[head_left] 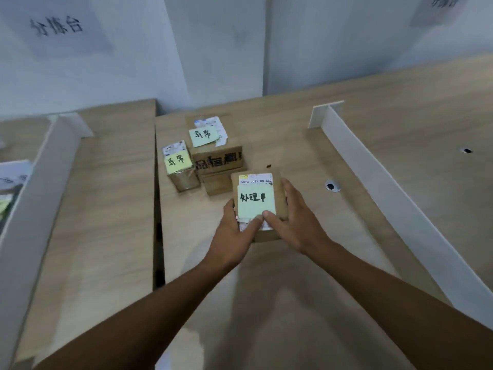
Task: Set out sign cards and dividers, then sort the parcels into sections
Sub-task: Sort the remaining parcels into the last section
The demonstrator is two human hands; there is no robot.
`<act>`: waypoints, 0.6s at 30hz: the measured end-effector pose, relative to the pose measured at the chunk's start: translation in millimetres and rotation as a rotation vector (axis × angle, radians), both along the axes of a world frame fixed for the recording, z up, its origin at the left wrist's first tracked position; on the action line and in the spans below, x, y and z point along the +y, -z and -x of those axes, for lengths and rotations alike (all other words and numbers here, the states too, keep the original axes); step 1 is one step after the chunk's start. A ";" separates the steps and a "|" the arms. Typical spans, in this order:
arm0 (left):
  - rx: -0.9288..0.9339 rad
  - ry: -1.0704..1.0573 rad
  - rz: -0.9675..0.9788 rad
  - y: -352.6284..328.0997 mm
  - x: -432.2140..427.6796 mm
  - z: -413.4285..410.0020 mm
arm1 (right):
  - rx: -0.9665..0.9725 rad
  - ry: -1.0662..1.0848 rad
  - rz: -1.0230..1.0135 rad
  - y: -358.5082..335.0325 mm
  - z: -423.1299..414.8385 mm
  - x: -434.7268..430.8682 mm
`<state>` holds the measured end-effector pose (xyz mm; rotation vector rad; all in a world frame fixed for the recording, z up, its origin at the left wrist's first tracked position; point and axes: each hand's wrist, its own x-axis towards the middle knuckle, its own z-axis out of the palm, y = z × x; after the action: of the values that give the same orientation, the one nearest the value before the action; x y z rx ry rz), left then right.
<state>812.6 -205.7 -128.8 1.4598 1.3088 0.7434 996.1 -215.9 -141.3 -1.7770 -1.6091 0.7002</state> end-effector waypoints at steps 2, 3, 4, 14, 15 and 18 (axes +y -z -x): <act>-0.012 -0.061 -0.053 -27.4 -19.2 53.5 | 0.014 -0.074 -0.037 -25.7 53.5 -7.5; -0.022 -0.094 -0.075 -39.6 -28.9 82.7 | 0.022 -0.113 -0.058 -38.5 82.9 -12.0; -0.034 -0.128 -0.095 -50.4 -38.7 113.1 | 0.034 -0.152 -0.080 -50.8 113.4 -17.1; -0.047 -0.416 -0.264 -121.3 -170.9 439.7 | 0.055 -0.468 -0.271 -138.0 449.2 -104.2; -0.039 -0.444 -0.271 -125.2 -185.6 469.4 | 0.055 -0.499 -0.288 -142.5 481.0 -113.9; 0.006 -0.530 -0.268 -133.2 -223.4 551.9 | 0.094 -0.581 -0.273 -150.9 569.5 -139.8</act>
<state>260.6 -429.1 4.4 1.3230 1.6746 1.3007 426.5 -355.7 9.6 -1.0672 -2.0610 0.7579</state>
